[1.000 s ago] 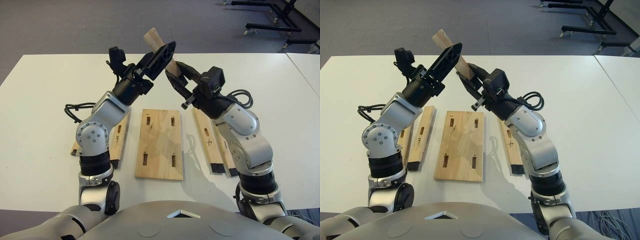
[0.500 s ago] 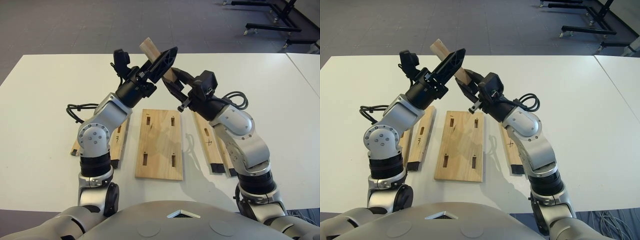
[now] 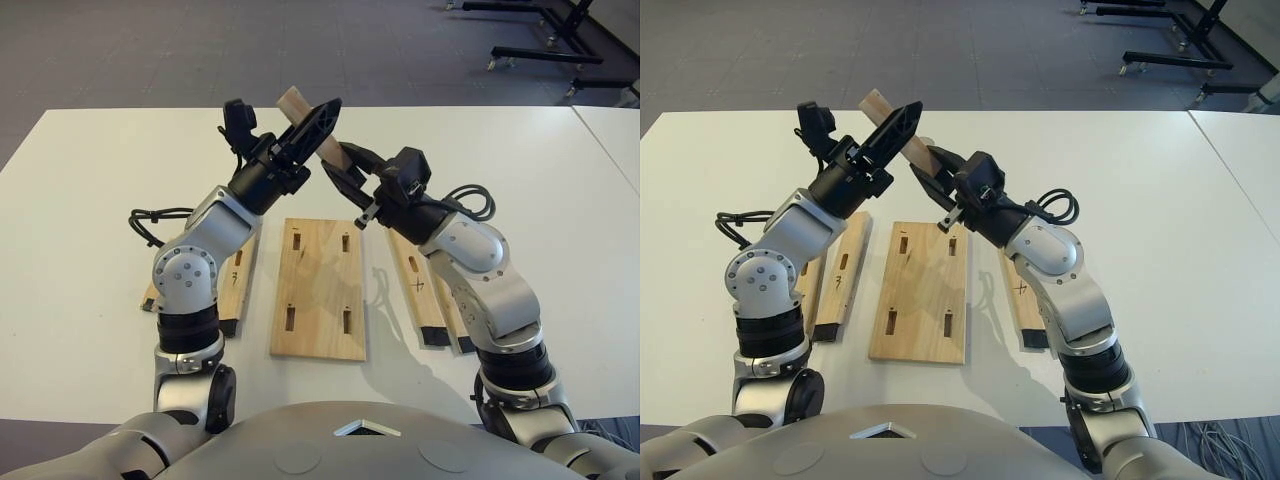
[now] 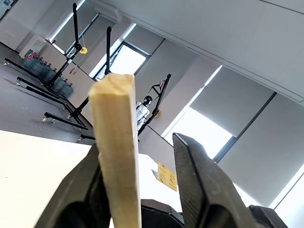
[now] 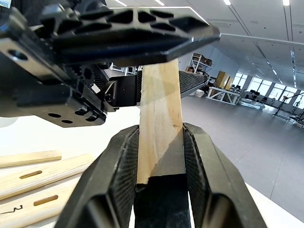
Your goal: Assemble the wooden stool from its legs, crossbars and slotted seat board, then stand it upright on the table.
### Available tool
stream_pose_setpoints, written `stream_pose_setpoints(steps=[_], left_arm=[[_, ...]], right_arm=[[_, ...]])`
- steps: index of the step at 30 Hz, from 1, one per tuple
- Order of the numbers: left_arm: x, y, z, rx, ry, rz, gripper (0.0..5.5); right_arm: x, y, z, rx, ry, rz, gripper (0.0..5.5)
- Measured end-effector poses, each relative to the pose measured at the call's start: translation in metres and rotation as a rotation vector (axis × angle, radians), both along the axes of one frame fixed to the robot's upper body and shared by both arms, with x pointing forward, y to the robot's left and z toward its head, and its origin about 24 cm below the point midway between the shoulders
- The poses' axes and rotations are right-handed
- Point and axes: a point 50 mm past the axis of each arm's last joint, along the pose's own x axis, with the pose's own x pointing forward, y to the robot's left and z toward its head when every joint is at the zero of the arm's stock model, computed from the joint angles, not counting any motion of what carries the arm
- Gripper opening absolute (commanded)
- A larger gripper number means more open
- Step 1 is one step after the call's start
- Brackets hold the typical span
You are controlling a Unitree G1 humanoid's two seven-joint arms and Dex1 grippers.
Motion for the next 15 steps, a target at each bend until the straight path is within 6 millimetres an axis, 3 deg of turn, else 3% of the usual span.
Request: stream_pose_setpoints(steps=[7, 15], left_arm=[[0.0007, 0.0019, -0.0018, -0.003, 0.011, 0.011, 0.41], [0.0004, 0.0023, -0.0043, -0.021, 0.024, 0.029, 0.40]], right_arm=[[-0.0006, 0.0008, -0.0001, -0.016, -0.020, 0.003, 1.28], [0.0005, -0.0004, -0.0015, -0.039, -0.044, 0.005, 1.28]])
